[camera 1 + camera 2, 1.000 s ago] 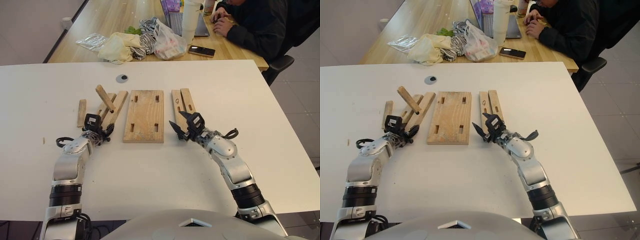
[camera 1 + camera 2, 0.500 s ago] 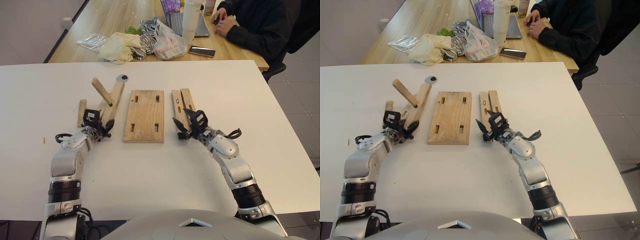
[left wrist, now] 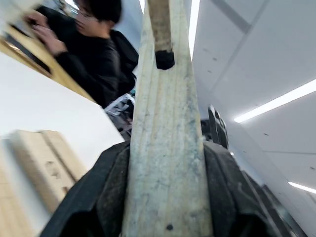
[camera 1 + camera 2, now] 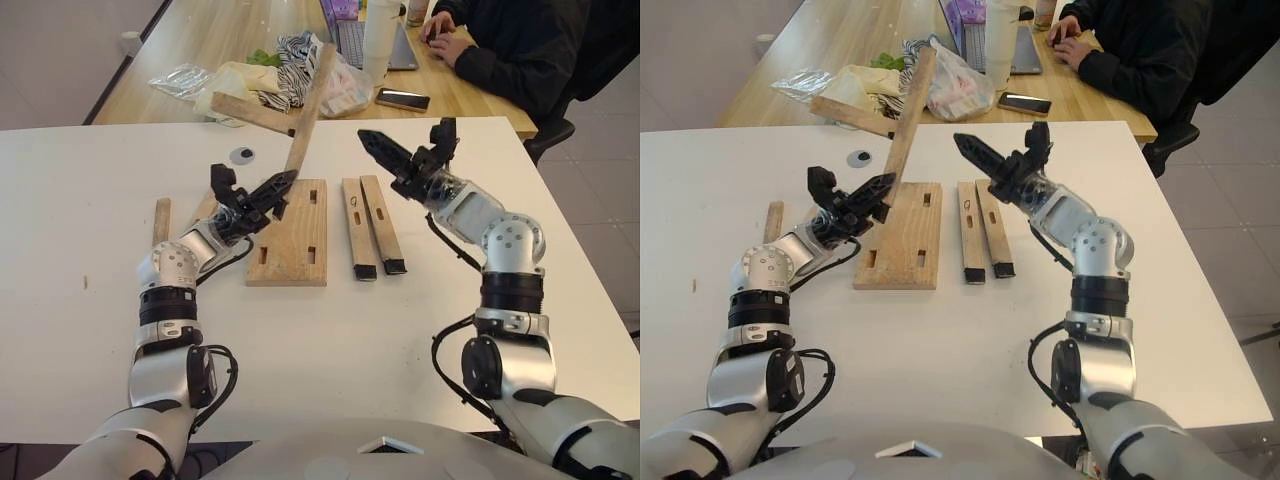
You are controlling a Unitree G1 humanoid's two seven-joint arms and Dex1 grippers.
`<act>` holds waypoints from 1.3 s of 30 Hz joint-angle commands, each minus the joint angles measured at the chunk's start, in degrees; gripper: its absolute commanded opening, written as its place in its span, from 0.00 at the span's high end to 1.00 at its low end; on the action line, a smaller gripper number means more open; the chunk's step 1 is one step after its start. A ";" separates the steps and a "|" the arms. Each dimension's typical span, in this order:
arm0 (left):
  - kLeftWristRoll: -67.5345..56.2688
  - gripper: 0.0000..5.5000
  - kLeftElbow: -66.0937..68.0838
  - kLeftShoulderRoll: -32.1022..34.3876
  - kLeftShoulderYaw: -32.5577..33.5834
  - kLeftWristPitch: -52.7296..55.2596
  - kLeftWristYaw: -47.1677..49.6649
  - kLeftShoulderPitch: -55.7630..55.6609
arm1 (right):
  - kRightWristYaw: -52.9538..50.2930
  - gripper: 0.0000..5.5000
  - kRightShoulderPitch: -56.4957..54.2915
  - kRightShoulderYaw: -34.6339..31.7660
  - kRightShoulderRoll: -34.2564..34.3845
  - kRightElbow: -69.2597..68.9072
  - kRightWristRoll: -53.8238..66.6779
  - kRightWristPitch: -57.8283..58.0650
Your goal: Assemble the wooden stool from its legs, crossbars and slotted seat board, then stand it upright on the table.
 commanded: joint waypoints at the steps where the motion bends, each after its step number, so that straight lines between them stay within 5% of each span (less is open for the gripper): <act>1: -0.27 0.64 1.36 -1.40 -0.83 -0.68 -3.70 -1.35 | -2.68 0.28 -3.79 -1.81 1.61 4.05 3.73 5.02; 16: 0.08 0.64 -1.77 -2.81 -4.43 2.10 -7.75 -0.09 | -1.87 0.21 -7.55 -0.02 3.83 6.96 4.30 7.43; 31: 0.62 0.64 -2.00 -2.96 -5.46 1.48 -7.50 0.17 | -1.18 0.61 -9.19 -1.31 4.51 8.74 3.87 6.96; 39: 1.14 0.64 -2.51 -2.34 -5.80 0.70 -8.33 0.78 | -0.85 0.61 -9.04 -1.01 4.46 8.50 3.03 5.99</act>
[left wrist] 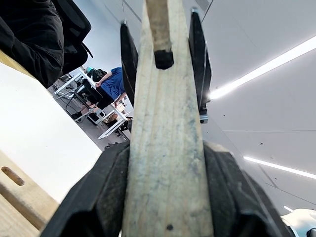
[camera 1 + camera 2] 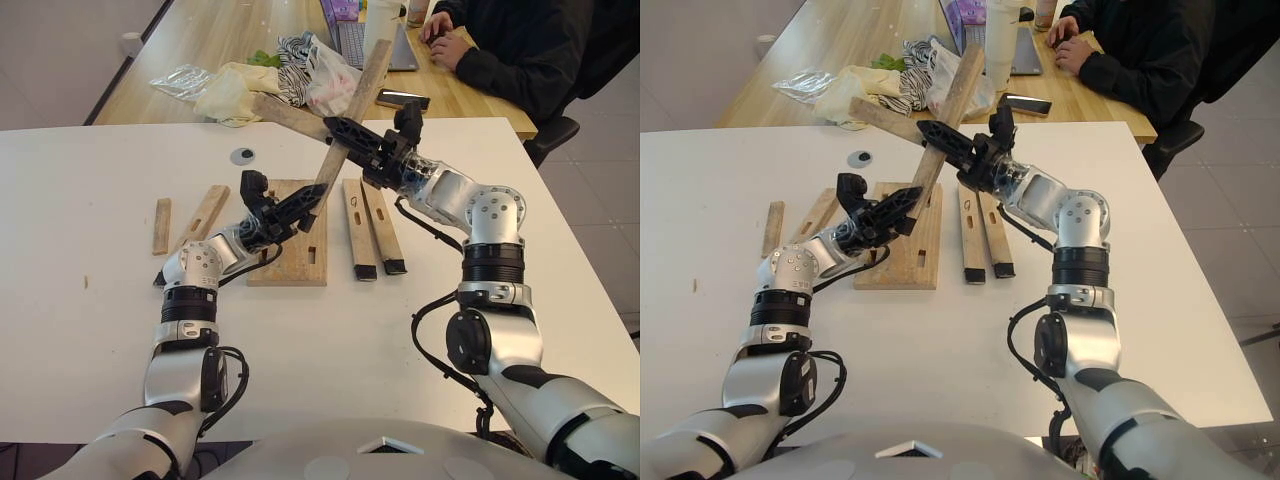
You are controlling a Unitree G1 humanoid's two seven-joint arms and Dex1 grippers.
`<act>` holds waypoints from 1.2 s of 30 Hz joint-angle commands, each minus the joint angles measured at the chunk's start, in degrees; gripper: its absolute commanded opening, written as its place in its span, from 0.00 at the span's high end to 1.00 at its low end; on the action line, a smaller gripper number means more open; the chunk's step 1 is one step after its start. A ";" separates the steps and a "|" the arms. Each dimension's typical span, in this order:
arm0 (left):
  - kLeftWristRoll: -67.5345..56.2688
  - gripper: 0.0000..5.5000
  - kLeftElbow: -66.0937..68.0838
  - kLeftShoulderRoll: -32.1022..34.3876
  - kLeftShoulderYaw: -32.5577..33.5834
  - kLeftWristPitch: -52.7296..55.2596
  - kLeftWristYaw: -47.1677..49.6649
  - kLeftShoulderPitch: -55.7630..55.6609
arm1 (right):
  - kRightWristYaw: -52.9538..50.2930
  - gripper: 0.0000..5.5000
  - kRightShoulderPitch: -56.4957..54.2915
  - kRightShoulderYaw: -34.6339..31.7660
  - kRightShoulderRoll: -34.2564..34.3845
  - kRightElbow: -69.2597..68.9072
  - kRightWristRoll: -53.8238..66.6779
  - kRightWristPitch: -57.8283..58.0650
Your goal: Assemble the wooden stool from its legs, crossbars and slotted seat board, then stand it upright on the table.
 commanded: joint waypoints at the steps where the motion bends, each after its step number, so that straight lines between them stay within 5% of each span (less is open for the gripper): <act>1: 0.45 0.64 -1.28 0.95 -0.30 -0.34 -0.98 0.70 | 0.16 0.61 -1.23 -0.30 0.40 -0.47 -0.16 -0.60; 8: 0.59 0.44 -3.97 7.95 3.69 -1.58 -0.96 6.31 | 5.12 0.62 1.72 5.04 -0.11 -3.18 -5.78 -6.54; 13: 3.15 0.30 -7.14 13.72 4.71 -4.54 -1.70 10.81 | 16.80 0.62 7.22 12.95 -1.10 -0.28 -18.79 -25.39; 19: 6.37 0.29 -5.27 12.67 5.16 -12.28 2.07 9.08 | 24.12 0.63 11.69 15.80 1.43 4.36 -25.83 -39.99; 36: 8.13 0.29 -0.18 12.92 5.59 -14.97 4.46 6.75 | 26.61 0.63 15.92 21.42 1.77 6.87 -34.15 -48.29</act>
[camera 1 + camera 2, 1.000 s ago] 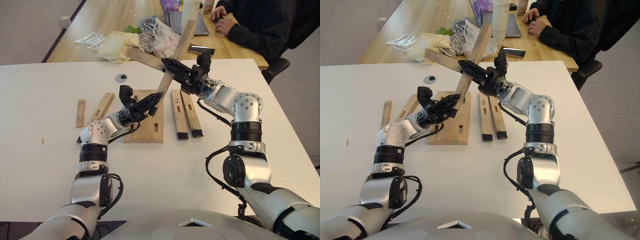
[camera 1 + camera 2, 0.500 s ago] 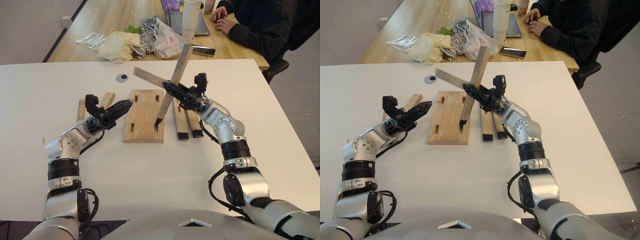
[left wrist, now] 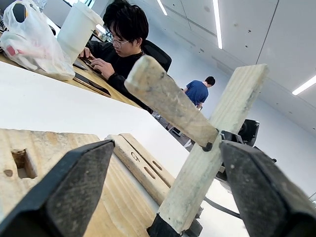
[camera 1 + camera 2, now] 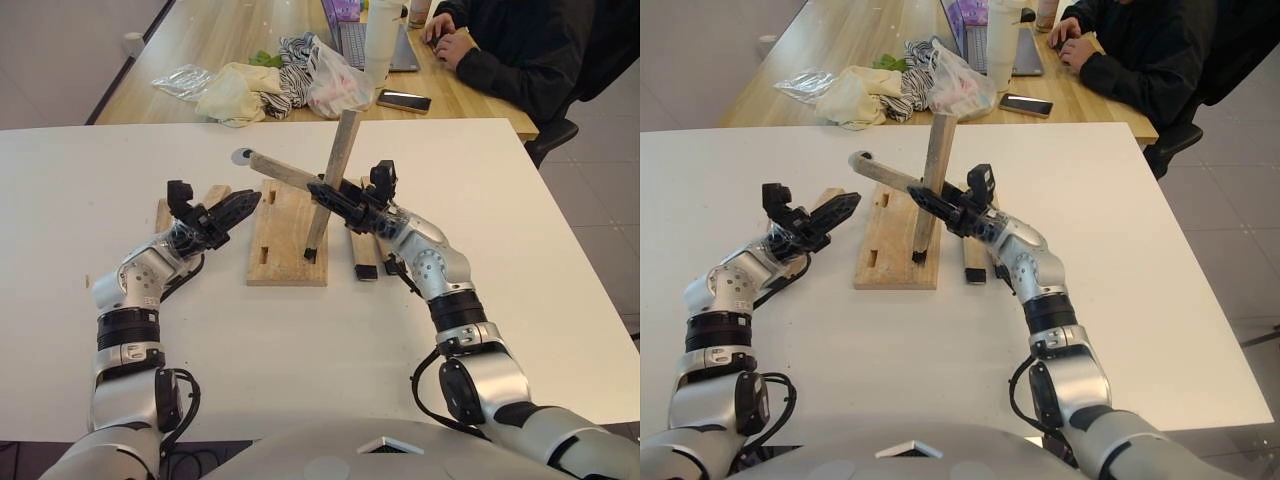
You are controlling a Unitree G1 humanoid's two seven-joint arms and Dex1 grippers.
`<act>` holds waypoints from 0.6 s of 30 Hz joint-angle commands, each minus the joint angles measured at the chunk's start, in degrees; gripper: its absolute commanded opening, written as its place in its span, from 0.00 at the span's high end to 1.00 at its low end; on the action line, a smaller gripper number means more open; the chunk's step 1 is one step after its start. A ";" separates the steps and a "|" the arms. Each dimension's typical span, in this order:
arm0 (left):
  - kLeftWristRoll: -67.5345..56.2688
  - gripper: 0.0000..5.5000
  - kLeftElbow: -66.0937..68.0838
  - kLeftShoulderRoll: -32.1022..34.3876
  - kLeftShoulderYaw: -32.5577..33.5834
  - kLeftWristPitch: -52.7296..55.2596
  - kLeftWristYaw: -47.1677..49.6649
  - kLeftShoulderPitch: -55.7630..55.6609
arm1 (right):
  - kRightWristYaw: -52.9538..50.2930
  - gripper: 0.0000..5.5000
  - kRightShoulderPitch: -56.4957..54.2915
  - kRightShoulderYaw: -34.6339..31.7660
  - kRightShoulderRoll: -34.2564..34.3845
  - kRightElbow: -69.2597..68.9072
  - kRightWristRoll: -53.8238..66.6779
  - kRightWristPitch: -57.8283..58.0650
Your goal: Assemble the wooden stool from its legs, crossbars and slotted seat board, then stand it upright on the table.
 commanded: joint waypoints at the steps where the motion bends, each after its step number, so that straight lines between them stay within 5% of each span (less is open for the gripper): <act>1: 1.29 0.29 1.07 0.13 -0.08 -0.96 1.13 -0.43 | 0.00 0.63 2.42 2.22 -1.18 2.89 -4.60 -2.38; 18: 1.20 0.29 1.65 -2.62 1.27 -2.03 6.88 0.25 | 10.77 0.63 -4.98 16.78 -23.42 -0.50 -16.31 8.48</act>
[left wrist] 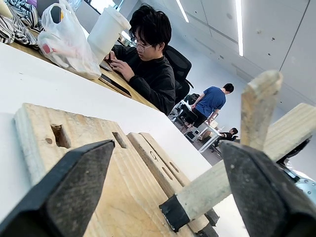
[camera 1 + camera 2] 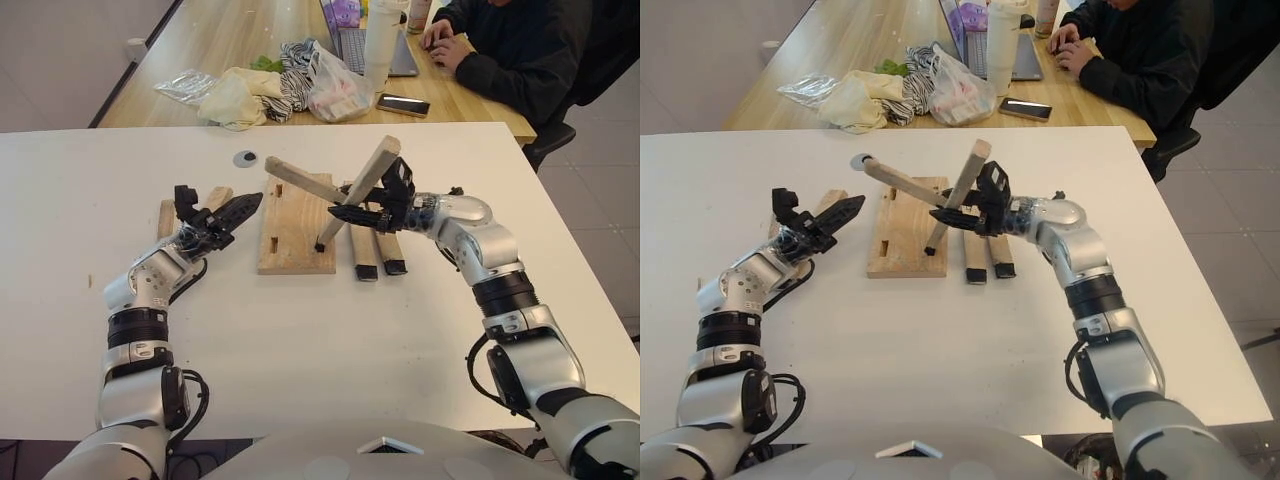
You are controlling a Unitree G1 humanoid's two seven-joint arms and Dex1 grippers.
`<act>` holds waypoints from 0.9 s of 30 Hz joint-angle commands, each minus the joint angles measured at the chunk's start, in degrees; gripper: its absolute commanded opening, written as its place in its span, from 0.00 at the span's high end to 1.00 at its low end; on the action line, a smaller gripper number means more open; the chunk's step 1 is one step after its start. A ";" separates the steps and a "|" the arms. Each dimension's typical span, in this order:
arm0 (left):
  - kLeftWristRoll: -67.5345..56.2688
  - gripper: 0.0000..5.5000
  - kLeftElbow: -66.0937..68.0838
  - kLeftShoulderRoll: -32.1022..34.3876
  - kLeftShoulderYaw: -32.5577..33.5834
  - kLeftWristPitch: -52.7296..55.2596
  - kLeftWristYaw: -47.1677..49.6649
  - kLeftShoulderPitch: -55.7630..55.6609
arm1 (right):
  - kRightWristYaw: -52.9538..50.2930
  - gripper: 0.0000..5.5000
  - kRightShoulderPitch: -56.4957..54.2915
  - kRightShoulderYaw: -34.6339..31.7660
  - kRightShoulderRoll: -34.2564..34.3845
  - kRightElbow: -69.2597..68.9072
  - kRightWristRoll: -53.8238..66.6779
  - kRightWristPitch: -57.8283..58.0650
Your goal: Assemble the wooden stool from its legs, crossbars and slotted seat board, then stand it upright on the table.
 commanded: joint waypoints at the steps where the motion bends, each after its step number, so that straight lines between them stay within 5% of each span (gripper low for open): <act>1: -0.14 0.29 -1.50 -0.36 0.92 -0.05 1.54 0.79 | 2.00 0.63 -0.21 5.97 -5.58 5.44 -9.18 5.51; 11: -0.62 0.29 -2.21 -2.99 2.44 -1.04 4.56 1.84 | 16.37 0.63 -2.72 12.23 -6.59 18.28 -11.01 -3.92; 27: 0.36 0.29 0.92 -2.35 1.63 -1.22 4.48 -1.66 | 8.40 0.63 -1.34 14.64 -3.87 31.18 -16.74 -18.17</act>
